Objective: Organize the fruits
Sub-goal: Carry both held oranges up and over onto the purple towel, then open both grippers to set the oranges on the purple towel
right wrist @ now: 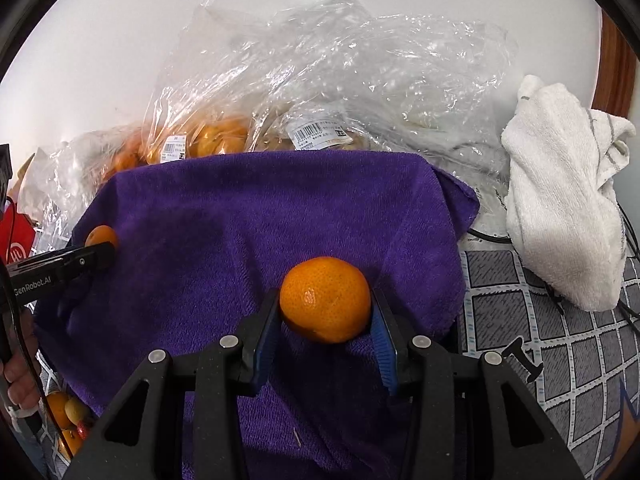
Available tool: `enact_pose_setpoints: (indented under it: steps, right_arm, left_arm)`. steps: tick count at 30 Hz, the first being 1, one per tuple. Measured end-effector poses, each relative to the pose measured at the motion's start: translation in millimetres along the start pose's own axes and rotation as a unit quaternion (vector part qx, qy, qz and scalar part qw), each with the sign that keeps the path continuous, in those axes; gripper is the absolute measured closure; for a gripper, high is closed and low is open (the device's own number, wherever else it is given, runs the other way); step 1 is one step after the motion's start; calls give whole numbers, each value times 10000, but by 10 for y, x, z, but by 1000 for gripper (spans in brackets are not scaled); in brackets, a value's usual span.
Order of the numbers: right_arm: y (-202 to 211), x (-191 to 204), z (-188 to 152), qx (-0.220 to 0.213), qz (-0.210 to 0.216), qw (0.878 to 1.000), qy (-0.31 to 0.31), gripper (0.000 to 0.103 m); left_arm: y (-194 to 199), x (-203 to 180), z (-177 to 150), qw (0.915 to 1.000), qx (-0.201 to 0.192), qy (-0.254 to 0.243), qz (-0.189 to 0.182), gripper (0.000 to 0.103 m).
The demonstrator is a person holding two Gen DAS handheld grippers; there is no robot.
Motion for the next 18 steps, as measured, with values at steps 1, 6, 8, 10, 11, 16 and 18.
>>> enact_pose_setpoints:
  steps: [1, 6, 8, 10, 11, 16, 18]
  right_arm:
    - [3, -9, 1, -6, 7, 10000, -5, 60]
    - [15, -1, -8, -30, -27, 10000, 12, 59]
    - [40, 25, -20, -40, -40, 10000, 56, 55]
    - [111, 55, -38, -188, -22, 9998, 103, 53]
    - [137, 67, -37, -239, -40, 9996, 123, 49]
    - [315, 62, 14, -618, -26, 9981, 36, 34]
    - [408, 40, 46, -686, 93, 9975, -109, 30]
  left_arm:
    - [-4, -2, -1, 10000, -7, -13, 15, 65]
    - [-1, -24, -10, 9999, -34, -67, 76, 65]
    - [8, -28, -2, 10000, -36, -35, 33, 63]
    - [49, -25, 10, 9999, -117, 14, 4, 52]
    - [77, -27, 12, 9998, -195, 31, 3, 42]
    - [212, -78, 29, 9991, -410, 6, 144, 39]
    - [293, -100, 45, 9985, -483, -28, 235, 39]
Point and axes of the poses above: each gripper's, at about its wrist camera, not at the fingertips, and y roughly against the way its jaws point, x to its left, z to its top, the point moved 1 cm from there along -y, roughly the way its jaws point, and after that the axes turned 5 degrees about z, right-handed, at the moved point
